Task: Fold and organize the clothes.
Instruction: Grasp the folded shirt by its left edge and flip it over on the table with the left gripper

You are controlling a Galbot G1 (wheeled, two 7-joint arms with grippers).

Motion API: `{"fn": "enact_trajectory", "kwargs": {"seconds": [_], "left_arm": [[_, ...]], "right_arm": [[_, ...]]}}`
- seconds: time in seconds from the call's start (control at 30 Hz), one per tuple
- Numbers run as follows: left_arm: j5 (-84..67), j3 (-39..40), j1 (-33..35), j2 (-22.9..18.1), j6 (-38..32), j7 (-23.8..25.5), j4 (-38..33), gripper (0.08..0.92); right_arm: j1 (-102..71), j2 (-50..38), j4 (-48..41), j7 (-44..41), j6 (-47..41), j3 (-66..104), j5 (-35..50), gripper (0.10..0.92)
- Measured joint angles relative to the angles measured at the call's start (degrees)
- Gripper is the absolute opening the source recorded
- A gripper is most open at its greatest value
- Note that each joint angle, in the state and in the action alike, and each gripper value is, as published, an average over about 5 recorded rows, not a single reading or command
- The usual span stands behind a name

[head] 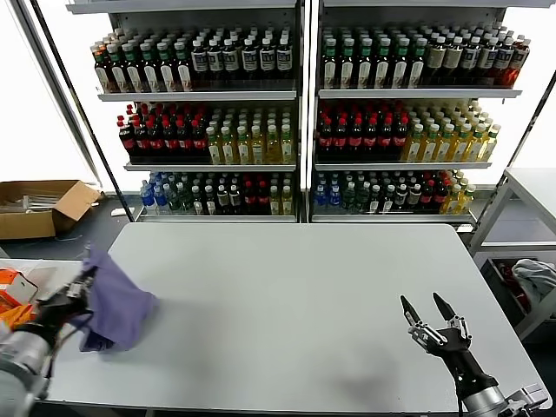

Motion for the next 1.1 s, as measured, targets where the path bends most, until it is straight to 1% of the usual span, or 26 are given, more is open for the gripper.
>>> {"fn": "enact_trajectory", "kwargs": {"seconds": [0.2,0.37,0.5,0.6,0.67,0.9,1.1], "left_arm": [[0.2,16.0,-3.0,-3.0,-3.6,-4.2,-0.3,0.114],[-1.8,27.3,-6.0,-5.3,-5.9,-7.5,0.6,0.114],[-5.1,33.2,-8.7,-7.1,-7.5,-10.0,1.8,0.114],[-8.6,36.0,-10.6,-8.4,-9.1,-11.4,2.5,0.116],[-11.1,37.2,-11.4,-9.0,-10.0,-11.8,2.7,0.135],[-17.9,39.4,-12.6,-9.7,-12.9,-11.1,2.0,0.318],[-21.3,37.9,-12.1,-8.9,-14.9,-8.9,0.1,0.491]], "right_arm": [[-1.3,0.2,1.2,0.1,-0.1,-0.5,-0.8,0.823],[-2.2,0.1,2.2,0.5,-0.5,-1.3,-1.7,0.823],[-2.1,-0.2,3.0,1.4,-1.3,-2.5,-2.8,0.823],[-1.6,-0.8,3.5,2.5,-2.2,-4.0,-3.8,0.823],[-1.0,-1.3,3.7,3.5,-3.0,-5.4,-4.3,0.823],[3.9,-3.8,3.3,8.7,-7.6,-12.7,-3.9,0.823],[10.3,-4.8,1.5,13.0,-12.1,-20.8,-2.4,0.823]]}}
